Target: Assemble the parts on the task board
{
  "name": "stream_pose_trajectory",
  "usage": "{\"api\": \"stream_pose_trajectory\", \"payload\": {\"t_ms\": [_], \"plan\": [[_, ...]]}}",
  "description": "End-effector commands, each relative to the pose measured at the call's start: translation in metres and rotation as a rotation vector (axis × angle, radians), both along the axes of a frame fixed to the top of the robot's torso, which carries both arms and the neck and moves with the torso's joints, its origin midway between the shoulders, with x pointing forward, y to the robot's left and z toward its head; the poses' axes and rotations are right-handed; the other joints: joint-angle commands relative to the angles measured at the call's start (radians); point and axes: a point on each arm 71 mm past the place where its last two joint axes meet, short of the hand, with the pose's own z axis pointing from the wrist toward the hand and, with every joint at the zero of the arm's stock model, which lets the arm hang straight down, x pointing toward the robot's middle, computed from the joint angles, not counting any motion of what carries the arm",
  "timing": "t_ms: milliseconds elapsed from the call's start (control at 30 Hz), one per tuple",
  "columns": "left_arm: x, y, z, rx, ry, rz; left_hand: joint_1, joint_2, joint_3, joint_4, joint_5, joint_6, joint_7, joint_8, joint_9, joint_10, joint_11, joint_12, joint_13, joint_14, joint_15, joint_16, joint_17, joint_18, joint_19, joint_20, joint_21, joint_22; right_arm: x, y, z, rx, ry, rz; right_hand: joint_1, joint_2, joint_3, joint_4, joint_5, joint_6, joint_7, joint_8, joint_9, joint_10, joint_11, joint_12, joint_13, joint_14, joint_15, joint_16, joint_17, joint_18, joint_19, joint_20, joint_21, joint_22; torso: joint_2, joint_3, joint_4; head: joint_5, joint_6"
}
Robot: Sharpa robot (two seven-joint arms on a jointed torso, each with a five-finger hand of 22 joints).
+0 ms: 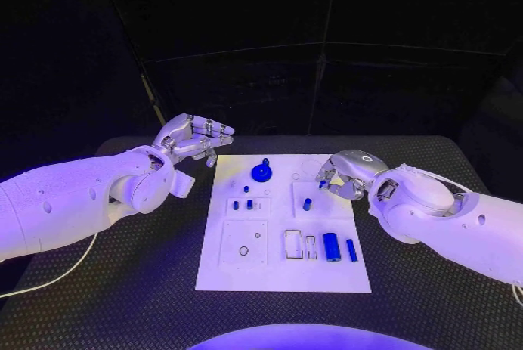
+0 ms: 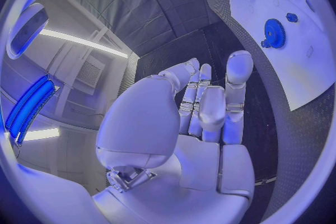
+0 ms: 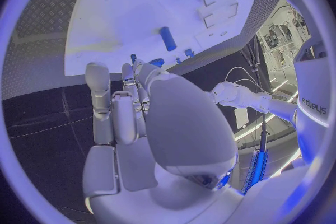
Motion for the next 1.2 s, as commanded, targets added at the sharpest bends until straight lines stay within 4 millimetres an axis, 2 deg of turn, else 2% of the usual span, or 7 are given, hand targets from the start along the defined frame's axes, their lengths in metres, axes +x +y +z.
{"api": "stream_pose_trajectory", "payload": {"t_ms": [33, 267, 567, 633, 800, 967, 1200], "plan": [[0.001, -0.001, 0.001, -0.024, 0.0, 0.006, -0.01, -0.001, 0.001, -0.001, -0.004, -0.005, 0.003, -0.003, -0.002, -0.007, 0.002, 0.007, 0.001, -0.006, 0.002, -0.006, -0.002, 0.02, -0.008, 0.0, -0.006, 0.0, -0.008, 0.009, 0.011, 0.069, -0.027, 0.012, -0.012, 0.002, 0.011, -0.002, -0.002, 0.008, 0.003, -0.007, 0.0, 0.008, 0.001, -0.006, -0.001, 0.047, -0.007, 0.006, 0.001, -0.01, -0.001, -0.002, 0.006, 0.002, 0.001, 0.0004, -0.001, -0.002, -0.002], [0.001, -0.003, 0.0, -0.029, 0.0, 0.004, -0.01, -0.001, 0.001, -0.001, -0.004, -0.005, 0.003, -0.003, -0.002, -0.007, 0.002, 0.007, 0.001, -0.006, 0.002, -0.006, -0.002, 0.02, -0.008, 0.0, -0.006, 0.0, -0.026, 0.032, 0.024, 0.121, -0.028, 0.081, -0.017, -0.001, 0.02, -0.009, 0.001, 0.009, 0.003, -0.008, 0.0, 0.009, 0.001, -0.006, -0.001, 0.048, -0.007, 0.006, 0.001, -0.01, 0.0, -0.003, 0.008, 0.004, 0.002, -0.0012, 0.0024, 0.002, 0.0], [0.0, -0.006, 0.001, -0.04, -0.007, -0.004, -0.011, 0.0, 0.001, -0.001, -0.004, -0.006, 0.003, -0.003, -0.002, -0.008, 0.002, 0.007, 0.001, -0.007, 0.002, -0.006, -0.002, 0.02, -0.009, 0.0, -0.008, -0.002, -0.035, 0.061, 0.026, 0.147, 0.003, 0.16, -0.024, -0.004, 0.026, -0.014, 0.003, 0.01, 0.004, -0.009, 0.0, 0.01, 0.001, -0.007, -0.001, 0.047, -0.007, 0.006, 0.001, -0.01, -0.001, -0.002, 0.008, 0.004, 0.003, -0.0029, 0.002, 0.017, -0.005], [-0.001, -0.007, 0.001, -0.043, -0.009, -0.004, -0.011, 0.0, 0.001, -0.001, -0.004, -0.006, 0.003, -0.003, -0.002, -0.008, 0.002, 0.007, 0.001, -0.007, 0.002, -0.006, -0.002, 0.02, -0.009, 0.0, -0.007, -0.001, -0.036, 0.067, 0.023, 0.149, 0.014, 0.172, -0.024, -0.004, 0.026, -0.014, 0.003, 0.01, 0.004, -0.009, 0.0, 0.01, 0.001, -0.007, -0.001, 0.047, -0.007, 0.006, 0.001, -0.01, -0.001, -0.002, 0.008, 0.004, 0.002, -0.0027, -0.001, 0.026, -0.008], [-0.001, -0.01, 0.002, -0.05, -0.01, -0.007, -0.011, 0.0, 0.001, -0.001, -0.004, -0.006, 0.003, -0.003, -0.002, -0.008, 0.002, 0.007, 0.001, -0.007, 0.002, -0.006, -0.002, 0.02, -0.009, 0.0, -0.007, -0.001, -0.042, 0.082, 0.01, 0.145, 0.037, 0.209, -0.025, -0.004, 0.027, -0.014, 0.003, 0.01, 0.004, -0.009, 0.0, 0.009, 0.002, -0.007, -0.001, 0.048, -0.007, 0.007, 0.002, -0.01, -0.001, -0.002, 0.008, 0.003, 0.003, -0.004, 0.0014, 0.033, -0.013], [-0.002, -0.011, 0.002, -0.053, -0.01, -0.01, -0.011, 0.0, 0.001, -0.001, -0.004, -0.006, 0.003, -0.003, -0.002, -0.008, 0.002, 0.007, 0.001, -0.007, 0.002, -0.006, -0.002, 0.02, -0.009, 0.0, -0.007, -0.001, -0.05, 0.096, -0.007, 0.139, 0.062, 0.245, -0.026, -0.005, 0.028, -0.015, 0.003, 0.01, 0.004, -0.009, 0.0, 0.009, 0.002, -0.008, -0.001, 0.048, -0.007, 0.007, 0.002, -0.01, -0.001, -0.002, 0.008, 0.003, 0.002, -0.0014, -0.0033, 0.05, -0.018], [-0.002, -0.013, 0.002, -0.055, -0.01, -0.014, -0.011, 0.0, 0.001, -0.001, -0.004, -0.006, 0.003, -0.003, -0.002, -0.008, 0.002, 0.007, 0.001, -0.007, 0.002, -0.006, -0.002, 0.02, -0.009, 0.0, -0.007, -0.001, -0.058, 0.112, -0.025, 0.136, 0.097, 0.276, -0.027, -0.004, 0.029, -0.016, 0.003, 0.01, 0.004, -0.01, 0.0, 0.009, 0.002, -0.008, -0.001, 0.048, -0.006, 0.008, 0.003, -0.01, -0.001, -0.002, 0.008, 0.003, 0.001, -0.0019, -0.0012, 0.051, -0.023]]}}
